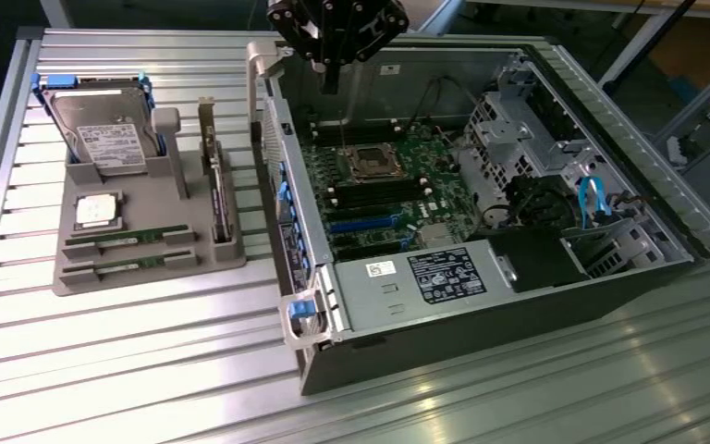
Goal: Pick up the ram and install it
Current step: 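Reach for the ram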
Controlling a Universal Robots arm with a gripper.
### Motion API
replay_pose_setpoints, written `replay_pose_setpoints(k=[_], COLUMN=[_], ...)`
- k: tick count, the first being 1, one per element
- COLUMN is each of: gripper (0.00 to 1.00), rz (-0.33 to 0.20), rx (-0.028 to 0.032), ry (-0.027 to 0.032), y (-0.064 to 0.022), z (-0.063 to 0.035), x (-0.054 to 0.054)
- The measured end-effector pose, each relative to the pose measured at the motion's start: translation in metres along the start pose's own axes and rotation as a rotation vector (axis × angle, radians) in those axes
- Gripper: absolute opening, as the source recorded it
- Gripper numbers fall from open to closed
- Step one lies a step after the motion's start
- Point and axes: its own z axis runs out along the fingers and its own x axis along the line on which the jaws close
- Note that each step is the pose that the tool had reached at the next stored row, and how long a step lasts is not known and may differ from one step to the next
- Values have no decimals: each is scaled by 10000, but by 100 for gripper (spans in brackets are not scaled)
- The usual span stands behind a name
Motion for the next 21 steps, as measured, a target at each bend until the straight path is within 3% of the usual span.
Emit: replay_pose_setpoints(k=[21], gripper=[10], rz=[0], rx=[0], ry=[1], y=[-26], z=[-10], x=[343])
